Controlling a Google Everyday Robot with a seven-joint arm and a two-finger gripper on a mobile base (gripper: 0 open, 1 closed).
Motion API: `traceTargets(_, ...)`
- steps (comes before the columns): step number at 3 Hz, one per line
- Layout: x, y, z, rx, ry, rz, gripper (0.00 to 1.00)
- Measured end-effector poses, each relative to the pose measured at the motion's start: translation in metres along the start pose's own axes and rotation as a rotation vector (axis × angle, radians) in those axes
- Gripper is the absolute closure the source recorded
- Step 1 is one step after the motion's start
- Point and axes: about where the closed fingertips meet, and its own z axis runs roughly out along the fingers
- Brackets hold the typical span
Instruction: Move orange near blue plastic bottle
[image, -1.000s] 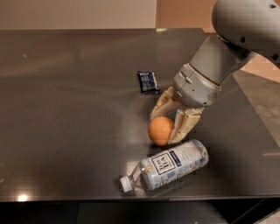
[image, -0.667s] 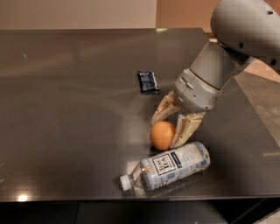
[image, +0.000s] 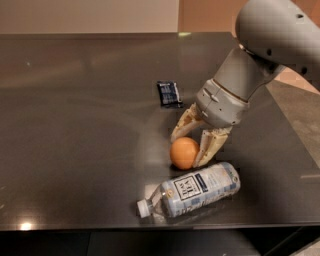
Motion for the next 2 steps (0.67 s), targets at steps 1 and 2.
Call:
traceTargets(1,0.0031,-0.0006,0.0016,-0.002,0.008,-0.014,0.14)
traceTargets(2,0.0025,-0.0033,0.0018,0.008,0.011,-0.016,0.0)
